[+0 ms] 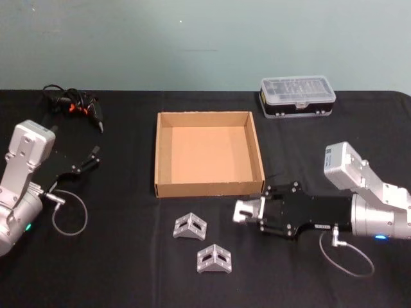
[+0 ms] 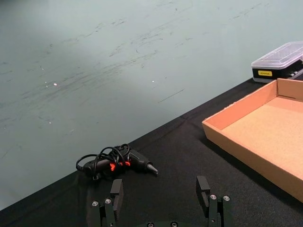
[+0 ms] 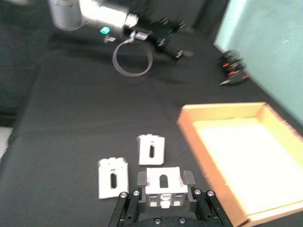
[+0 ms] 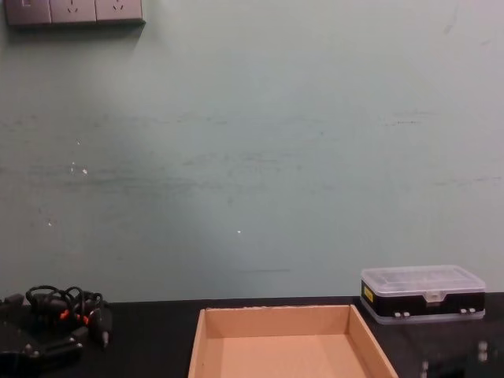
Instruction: Use one hand to pick up the angle iron from the table and place it into the box.
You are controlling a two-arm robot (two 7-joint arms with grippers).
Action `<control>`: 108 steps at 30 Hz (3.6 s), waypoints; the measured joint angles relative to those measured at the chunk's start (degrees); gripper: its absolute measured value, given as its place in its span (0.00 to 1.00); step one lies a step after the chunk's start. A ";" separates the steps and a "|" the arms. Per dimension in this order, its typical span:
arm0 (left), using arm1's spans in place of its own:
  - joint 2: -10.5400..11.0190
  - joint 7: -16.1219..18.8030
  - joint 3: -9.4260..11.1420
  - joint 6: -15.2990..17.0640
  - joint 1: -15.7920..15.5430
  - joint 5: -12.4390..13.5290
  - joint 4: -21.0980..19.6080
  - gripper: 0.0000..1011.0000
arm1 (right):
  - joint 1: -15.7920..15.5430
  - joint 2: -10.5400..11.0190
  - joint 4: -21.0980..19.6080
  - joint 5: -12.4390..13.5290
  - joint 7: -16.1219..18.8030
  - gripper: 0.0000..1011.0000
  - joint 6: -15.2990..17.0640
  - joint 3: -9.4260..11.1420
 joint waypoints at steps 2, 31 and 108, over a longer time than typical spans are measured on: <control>0.00 0.00 0.00 0.00 0.00 0.00 0.00 1.00 | -0.85 0.50 -2.11 -0.02 -2.26 0.45 0.60 1.40; 0.00 0.00 0.00 0.00 0.00 0.00 0.00 1.00 | 5.37 -14.92 7.74 -7.69 -16.76 0.45 10.33 4.31; 0.00 0.00 0.00 0.00 0.00 0.00 0.00 1.00 | -0.95 -17.53 2.42 -9.63 -18.59 0.99 11.81 13.03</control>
